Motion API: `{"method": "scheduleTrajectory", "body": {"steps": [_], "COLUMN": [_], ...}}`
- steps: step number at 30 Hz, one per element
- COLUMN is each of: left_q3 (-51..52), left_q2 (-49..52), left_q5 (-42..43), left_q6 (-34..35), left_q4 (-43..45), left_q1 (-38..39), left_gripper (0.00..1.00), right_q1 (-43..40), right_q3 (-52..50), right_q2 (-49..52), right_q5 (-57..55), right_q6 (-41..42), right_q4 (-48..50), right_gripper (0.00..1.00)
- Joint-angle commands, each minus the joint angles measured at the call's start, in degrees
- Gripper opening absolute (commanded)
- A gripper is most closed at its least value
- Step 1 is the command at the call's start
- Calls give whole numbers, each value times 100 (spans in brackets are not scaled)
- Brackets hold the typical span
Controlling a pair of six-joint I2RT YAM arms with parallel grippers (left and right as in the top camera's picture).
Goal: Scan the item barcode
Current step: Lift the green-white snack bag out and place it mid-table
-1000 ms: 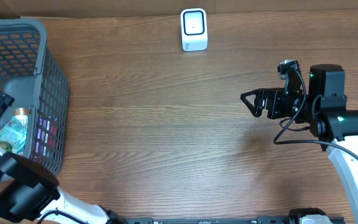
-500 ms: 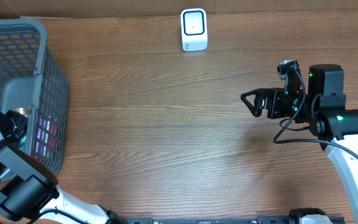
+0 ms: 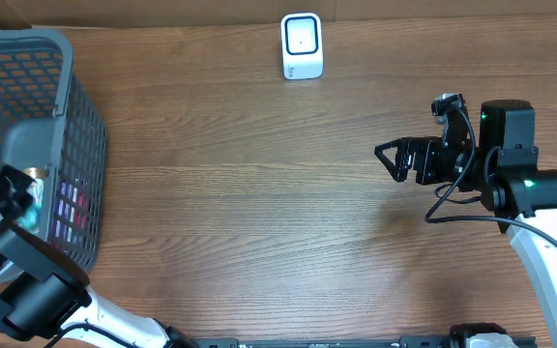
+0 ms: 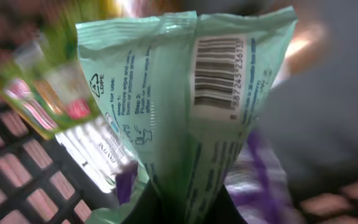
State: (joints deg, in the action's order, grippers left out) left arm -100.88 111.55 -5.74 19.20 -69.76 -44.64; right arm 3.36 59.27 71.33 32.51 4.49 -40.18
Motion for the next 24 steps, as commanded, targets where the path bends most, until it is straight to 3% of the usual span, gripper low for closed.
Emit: {"method": "scheduleTrajectory", "body": {"steps": [1,7,12,18,24], "left_q3": [-1331,-3484,-4404,-3775,-2063], "left_q2": [-109,-109,-109,-39,66], "left_q5": [282,295,1001,686,339], "left_q6": [116,-4,-859,-1193,-999], "left_q4": [-363,-1510,-2194,-2518,-1698], "left_q1": [269,1047,2251,4170,5648], "left_gripper": [4,4,4,5,4], "right_q1": [-39,-37,-39,-39,-39], "right_q3": [114,114,114,114,114], "right_q2": [7,7,7,7,7], "right_q5": [-50,-50,-50,-52,-52], "right_q6": [-7,-7,-7,-7,-7], "right_q4": [0,-4,-28,-68,-72], "right_gripper": [100,100,100,100,100]}}
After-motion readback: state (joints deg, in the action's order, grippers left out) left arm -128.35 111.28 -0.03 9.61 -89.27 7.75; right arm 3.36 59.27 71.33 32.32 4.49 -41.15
